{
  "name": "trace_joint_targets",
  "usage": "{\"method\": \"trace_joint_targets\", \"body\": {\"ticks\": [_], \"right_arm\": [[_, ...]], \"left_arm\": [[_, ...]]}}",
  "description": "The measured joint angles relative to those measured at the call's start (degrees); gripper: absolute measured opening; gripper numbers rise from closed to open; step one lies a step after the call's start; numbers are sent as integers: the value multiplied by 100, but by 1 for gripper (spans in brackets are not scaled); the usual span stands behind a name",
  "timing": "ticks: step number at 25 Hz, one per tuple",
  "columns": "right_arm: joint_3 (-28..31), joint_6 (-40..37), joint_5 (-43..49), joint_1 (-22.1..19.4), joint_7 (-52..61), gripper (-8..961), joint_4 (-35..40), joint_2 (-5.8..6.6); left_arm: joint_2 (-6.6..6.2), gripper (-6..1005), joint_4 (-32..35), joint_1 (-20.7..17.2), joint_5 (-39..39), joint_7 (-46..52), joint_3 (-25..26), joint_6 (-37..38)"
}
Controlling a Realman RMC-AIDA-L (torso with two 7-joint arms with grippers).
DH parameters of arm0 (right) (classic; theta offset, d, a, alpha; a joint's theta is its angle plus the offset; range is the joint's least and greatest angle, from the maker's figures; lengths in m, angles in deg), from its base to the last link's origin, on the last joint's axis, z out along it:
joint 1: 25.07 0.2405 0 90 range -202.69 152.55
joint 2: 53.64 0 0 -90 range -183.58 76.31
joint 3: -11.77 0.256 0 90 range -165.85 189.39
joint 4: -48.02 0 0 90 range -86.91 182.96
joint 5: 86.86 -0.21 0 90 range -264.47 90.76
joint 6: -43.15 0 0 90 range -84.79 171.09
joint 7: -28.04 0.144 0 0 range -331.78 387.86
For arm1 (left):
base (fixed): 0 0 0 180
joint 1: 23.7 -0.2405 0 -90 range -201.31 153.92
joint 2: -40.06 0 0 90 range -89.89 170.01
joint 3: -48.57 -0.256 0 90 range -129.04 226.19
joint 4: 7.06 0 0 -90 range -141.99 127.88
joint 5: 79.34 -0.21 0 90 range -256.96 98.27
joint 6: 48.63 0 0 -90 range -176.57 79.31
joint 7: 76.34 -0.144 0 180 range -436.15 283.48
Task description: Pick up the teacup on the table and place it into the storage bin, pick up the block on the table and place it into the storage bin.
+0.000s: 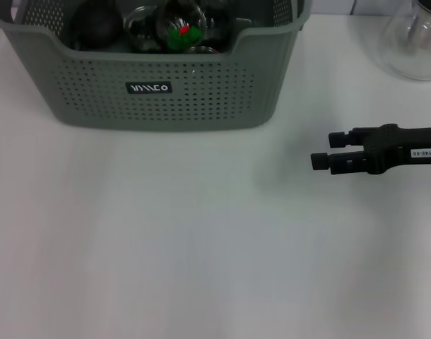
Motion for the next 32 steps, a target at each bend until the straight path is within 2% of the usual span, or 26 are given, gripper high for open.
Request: {"method": "trace_joint_targets", "body": {"ticks": [2, 4, 8, 11, 14, 16, 17, 18, 22, 23, 24, 27, 30, 32], "right_arm": [[6, -36, -1, 4, -9, 863, 0, 15], [8, -92, -2, 12, -48, 863, 10, 26], [9, -215, -8, 20, -185, 864, 20, 51], [27, -316, -44, 15, -374, 865, 21, 55], [40, -363, -46, 26, -458, 865, -5, 56], [32, -431, -42, 41, -524, 866, -19, 55], [34, -486, -42, 48, -569, 866, -22, 48], [45, -544, -44, 54, -624, 866, -25, 32], [72, -620, -50, 103, -774, 867, -8, -58], [62, -621, -53, 161, -891, 867, -7, -123], [62, -621, -53, 161, -891, 867, -7, -123], [39, -584, -53, 216, -1245, 868, 8, -266], [54, -505, -53, 234, -1666, 868, 8, -357], [70, -468, -57, 237, -1890, 869, -9, -381]], "left_arm": [[-39, 675, 345, -505, 1300, -507, 124, 520], [-67, 676, 373, -895, 2500, -1129, 329, 1220], [-33, 676, -45, -1387, 3739, -2106, 675, 2731], [33, 677, -609, -1721, 3800, -2872, 708, 3436], [2, 678, -1391, -1880, 3672, -3460, 708, 3686], [-72, 678, -2035, -1908, 3506, -3719, 732, 3641], [-173, 678, -2615, -1897, 3357, -3927, 748, 3484], [-209, 678, -2815, -1890, 3317, -3980, 746, 3407], [-481, 679, -4035, -1834, 3140, -4266, 759, 2906], [-531, 679, -4171, -1831, 3131, -4309, 764, 2877], [-569, 679, -4269, -1830, 3124, -4345, 769, 2853], [-620, 680, -4319, -1860, 3059, -4392, 780, 2704], [-649, 836, -4351, -1861, 2894, -4576, 880, 2543], [-654, 848, -4383, -1854, 2814, -4741, 963, 2477]]}}
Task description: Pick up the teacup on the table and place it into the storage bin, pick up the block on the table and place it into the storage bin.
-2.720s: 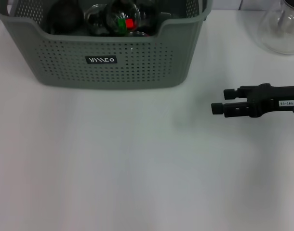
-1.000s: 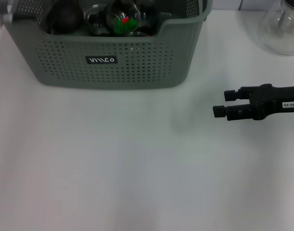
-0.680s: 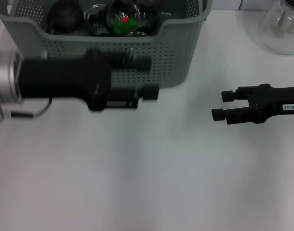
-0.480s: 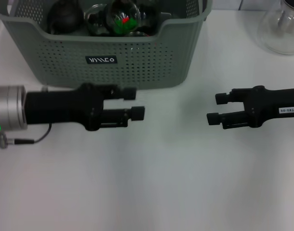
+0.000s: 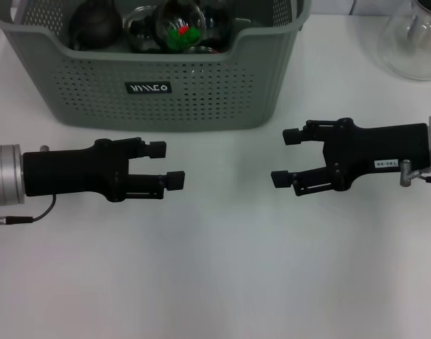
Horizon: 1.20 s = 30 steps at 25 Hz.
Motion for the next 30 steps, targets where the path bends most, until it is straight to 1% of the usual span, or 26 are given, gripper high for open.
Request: {"method": "trace_joint_targets", "body": {"ticks": [2, 4, 8, 14, 24, 30], "right_arm": [[3, 22, -3, 0, -158, 869, -32, -6], [3, 25, -4, -7, -306, 929, -69, -7], [1, 38, -4, -36, -467, 925, -155, -9], [-17, 263, 1, -76, -660, 920, -292, -6], [-51, 536, 11, -24, -643, 919, -507, -18], [-41, 548, -27, -5, -662, 919, -507, -20]], "left_arm": [[20, 859, -18, 3, -29, -210, 28, -77], [45, 871, -67, 8, -31, -367, 13, -185], [63, 869, -321, 86, -34, -568, -22, -457], [99, 865, -648, 233, -48, -912, -35, -713], [150, 859, -664, 304, -168, -980, -36, -957], [218, 859, -666, 319, -188, -1080, -36, -980]]}}
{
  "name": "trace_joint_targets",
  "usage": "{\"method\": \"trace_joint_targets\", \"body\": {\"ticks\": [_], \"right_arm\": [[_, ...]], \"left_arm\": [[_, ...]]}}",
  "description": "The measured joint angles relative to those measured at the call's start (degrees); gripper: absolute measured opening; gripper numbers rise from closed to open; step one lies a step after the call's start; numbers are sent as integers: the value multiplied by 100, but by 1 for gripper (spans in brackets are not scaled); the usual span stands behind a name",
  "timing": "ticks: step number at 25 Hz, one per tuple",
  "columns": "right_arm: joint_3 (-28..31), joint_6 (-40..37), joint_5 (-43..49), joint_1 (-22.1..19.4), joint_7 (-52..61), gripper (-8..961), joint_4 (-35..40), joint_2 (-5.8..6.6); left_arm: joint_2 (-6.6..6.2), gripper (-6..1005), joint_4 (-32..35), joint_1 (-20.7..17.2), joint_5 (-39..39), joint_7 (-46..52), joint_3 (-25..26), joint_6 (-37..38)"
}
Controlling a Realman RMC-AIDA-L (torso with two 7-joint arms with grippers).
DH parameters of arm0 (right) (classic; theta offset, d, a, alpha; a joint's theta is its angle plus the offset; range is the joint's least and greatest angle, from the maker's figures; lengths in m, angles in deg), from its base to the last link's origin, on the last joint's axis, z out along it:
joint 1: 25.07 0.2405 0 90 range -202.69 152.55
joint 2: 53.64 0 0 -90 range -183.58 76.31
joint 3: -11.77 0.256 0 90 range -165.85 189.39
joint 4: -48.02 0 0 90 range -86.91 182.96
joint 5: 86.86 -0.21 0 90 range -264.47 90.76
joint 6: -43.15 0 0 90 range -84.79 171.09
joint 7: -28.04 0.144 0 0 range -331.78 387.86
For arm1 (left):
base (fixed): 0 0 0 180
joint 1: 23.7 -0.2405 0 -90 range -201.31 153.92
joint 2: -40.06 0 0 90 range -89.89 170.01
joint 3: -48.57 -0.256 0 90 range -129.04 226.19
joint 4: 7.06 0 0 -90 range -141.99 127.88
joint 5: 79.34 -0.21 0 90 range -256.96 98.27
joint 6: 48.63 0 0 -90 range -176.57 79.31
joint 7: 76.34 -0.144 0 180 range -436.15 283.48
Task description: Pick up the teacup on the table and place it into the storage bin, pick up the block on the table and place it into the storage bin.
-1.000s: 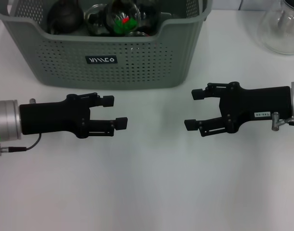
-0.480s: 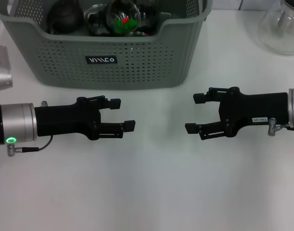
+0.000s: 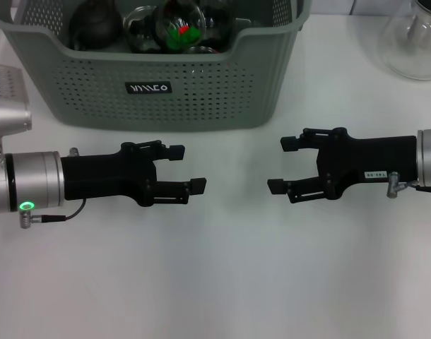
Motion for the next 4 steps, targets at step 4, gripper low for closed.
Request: {"method": "trace_joint_targets", "body": {"ticks": [4], "right_arm": [[-15, 0, -34, 87, -14, 919, -32, -9]], "left_arm": [[-2, 859, -3, -17, -3, -11, 38, -1]]}}
